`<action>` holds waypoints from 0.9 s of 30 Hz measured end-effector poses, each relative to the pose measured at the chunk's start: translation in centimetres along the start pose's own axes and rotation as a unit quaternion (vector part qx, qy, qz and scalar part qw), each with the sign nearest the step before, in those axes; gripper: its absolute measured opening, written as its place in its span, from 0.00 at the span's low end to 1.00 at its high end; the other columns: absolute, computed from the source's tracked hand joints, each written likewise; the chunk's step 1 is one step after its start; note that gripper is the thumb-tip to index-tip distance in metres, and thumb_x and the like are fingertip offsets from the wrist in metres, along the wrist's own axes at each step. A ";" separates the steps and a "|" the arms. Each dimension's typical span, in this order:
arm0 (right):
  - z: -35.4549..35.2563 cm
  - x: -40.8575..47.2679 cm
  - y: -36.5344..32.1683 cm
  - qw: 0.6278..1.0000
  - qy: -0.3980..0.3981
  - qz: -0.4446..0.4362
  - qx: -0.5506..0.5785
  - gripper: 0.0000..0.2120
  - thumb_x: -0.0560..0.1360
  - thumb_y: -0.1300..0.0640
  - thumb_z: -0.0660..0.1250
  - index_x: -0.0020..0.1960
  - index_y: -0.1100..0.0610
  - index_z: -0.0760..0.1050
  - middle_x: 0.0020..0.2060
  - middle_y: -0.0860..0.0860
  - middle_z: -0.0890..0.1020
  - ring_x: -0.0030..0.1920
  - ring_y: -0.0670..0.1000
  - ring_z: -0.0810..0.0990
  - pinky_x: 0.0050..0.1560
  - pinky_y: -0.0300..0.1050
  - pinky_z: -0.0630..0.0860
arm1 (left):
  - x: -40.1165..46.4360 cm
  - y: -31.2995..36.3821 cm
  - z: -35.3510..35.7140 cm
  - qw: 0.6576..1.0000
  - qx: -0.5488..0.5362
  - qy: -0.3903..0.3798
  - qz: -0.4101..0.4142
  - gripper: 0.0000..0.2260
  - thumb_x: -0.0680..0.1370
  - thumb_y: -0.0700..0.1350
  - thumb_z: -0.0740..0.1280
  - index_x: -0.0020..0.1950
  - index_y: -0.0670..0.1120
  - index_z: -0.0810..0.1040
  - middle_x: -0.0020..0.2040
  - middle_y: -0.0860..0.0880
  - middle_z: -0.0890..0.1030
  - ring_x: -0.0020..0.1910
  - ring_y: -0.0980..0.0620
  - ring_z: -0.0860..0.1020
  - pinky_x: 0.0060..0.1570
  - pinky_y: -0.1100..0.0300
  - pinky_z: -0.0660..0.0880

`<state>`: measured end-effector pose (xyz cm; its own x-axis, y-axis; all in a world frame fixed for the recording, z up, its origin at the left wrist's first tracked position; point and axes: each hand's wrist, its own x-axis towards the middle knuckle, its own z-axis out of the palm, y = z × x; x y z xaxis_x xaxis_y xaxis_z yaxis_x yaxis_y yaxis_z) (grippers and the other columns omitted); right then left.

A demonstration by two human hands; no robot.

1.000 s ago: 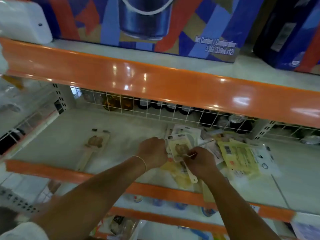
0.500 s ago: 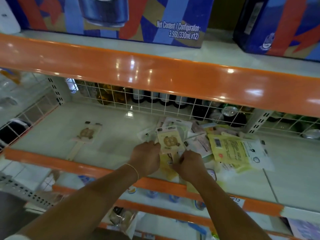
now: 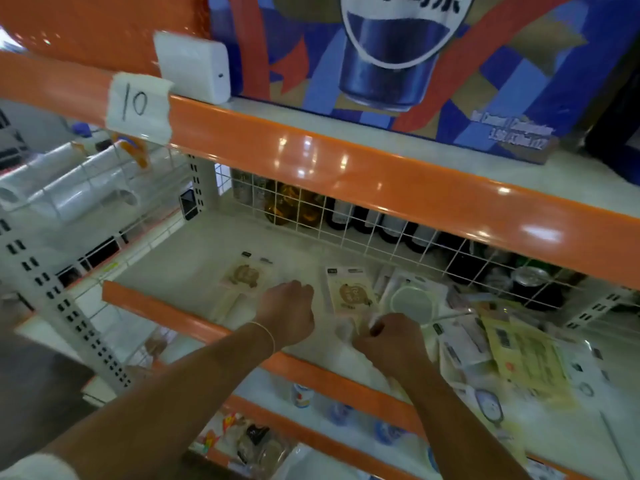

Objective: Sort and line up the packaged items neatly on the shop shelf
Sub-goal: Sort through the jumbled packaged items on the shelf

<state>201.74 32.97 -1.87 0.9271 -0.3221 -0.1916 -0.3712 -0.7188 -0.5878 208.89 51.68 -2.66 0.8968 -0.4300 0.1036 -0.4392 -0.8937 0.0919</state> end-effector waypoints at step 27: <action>11.7 2.5 -13.4 0.990 -0.025 -0.130 -0.058 0.19 0.68 0.49 0.71 0.45 0.65 0.81 0.40 0.60 0.83 0.41 0.56 0.82 0.47 0.49 0.79 | -1.6 -14.2 -1.8 0.993 -0.030 -0.031 -0.107 0.11 0.75 0.46 0.62 0.56 0.45 0.76 0.54 0.45 0.77 0.51 0.43 0.78 0.41 0.56 0.70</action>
<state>209.64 49.06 -3.68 0.9924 -0.0885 -0.0860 -0.1208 -0.8403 -0.5285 213.60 65.26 -2.31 0.9709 -0.2391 0.0132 -0.2379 -0.9572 0.1649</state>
